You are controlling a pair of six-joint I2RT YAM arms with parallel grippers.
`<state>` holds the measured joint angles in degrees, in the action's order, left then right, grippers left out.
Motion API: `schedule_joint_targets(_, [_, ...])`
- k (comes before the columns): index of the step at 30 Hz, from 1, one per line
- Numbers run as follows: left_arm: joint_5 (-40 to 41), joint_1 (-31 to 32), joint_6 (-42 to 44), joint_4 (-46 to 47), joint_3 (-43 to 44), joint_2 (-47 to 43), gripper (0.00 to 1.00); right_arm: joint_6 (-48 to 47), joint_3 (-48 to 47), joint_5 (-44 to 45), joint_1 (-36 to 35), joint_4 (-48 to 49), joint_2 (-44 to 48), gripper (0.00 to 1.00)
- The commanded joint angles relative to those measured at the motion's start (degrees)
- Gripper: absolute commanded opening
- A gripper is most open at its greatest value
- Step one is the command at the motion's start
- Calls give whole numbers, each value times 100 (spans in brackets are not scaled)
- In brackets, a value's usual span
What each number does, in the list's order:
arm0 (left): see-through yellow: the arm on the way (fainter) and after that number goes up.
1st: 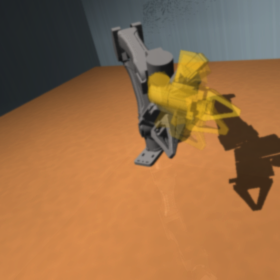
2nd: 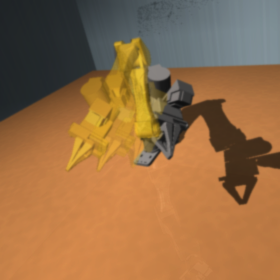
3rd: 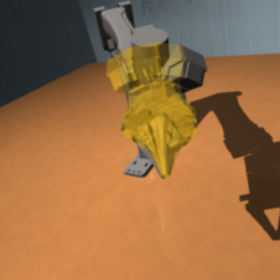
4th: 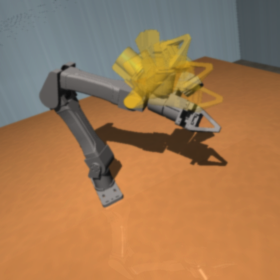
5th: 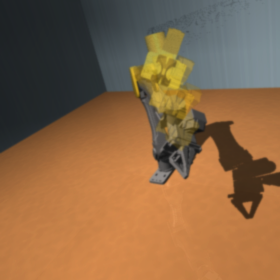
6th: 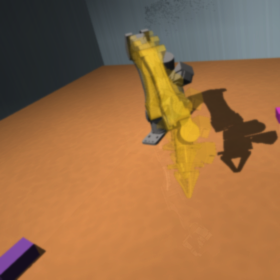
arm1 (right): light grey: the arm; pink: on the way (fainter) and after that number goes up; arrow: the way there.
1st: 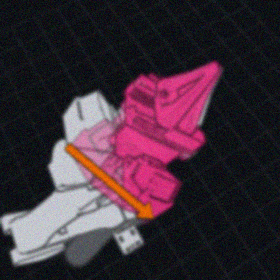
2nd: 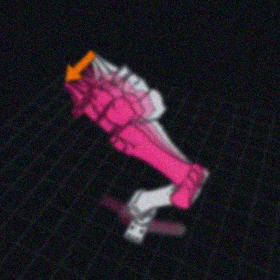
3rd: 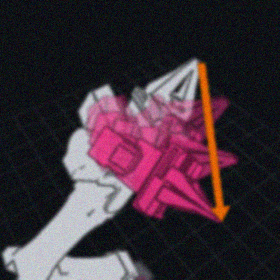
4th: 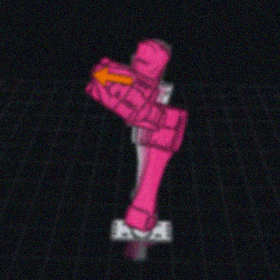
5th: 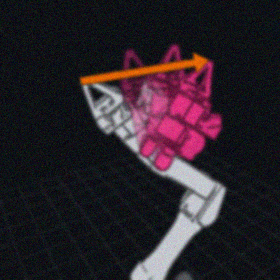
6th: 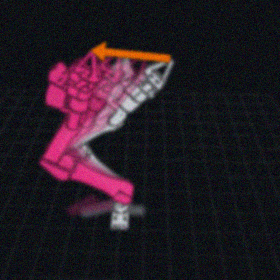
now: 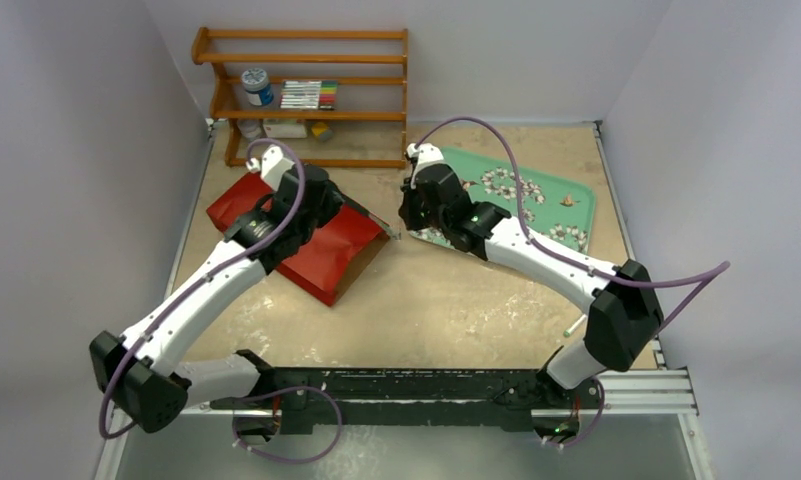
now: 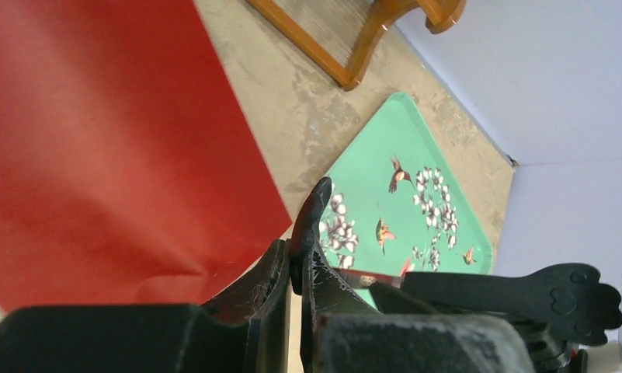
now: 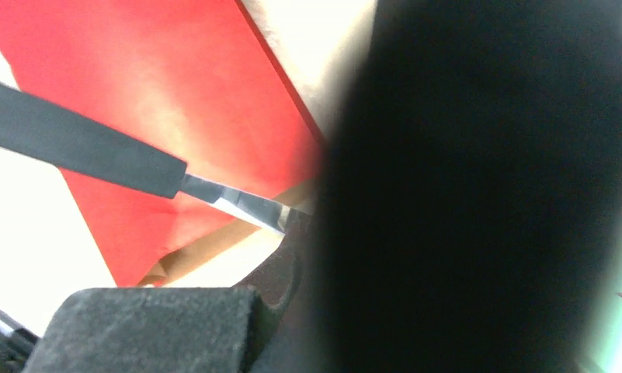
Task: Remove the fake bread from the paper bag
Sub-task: Adjust the clamp.
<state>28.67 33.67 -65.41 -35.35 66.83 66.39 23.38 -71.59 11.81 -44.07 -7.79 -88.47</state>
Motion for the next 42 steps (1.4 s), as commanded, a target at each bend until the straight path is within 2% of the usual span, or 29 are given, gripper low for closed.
schedule_joint_targets(1, [-4,-124,951,551,182,731,0,-739,-34,558,268,-549,37,0])
schedule_joint_targets(3, [-397,-116,1039,748,550,1288,0,-798,-226,612,74,-860,-148,0])
schedule_joint_targets(6, [-692,-101,1061,909,983,1898,13,-872,-312,562,-33,-1084,-272,0])
schedule_joint_targets(10, [-713,-102,970,1451,1093,2153,32,-942,-196,349,-40,-1273,-294,0])
schedule_joint_targets(17, [-443,-114,1116,1370,1789,2633,43,-1102,21,-31,-40,-1571,-292,0])
schedule_joint_targets(21, [223,-228,1141,1259,1747,2330,46,-1159,187,-240,-40,-1759,-211,0])
schedule_joint_targets(25, [908,-585,1060,1198,1360,1659,46,-1105,519,-433,-105,-1839,-6,0])
schedule_joint_targets(31, [1779,-1104,994,993,845,772,46,-653,1085,-392,-541,-1887,287,0])
schedule_joint_targets(39, [2159,-1264,1109,656,607,535,48,-72,1687,-548,-901,-1891,789,0])
schedule_joint_targets(42, [2219,-1358,1020,624,406,468,50,-38,1709,-581,-965,-1864,683,0])
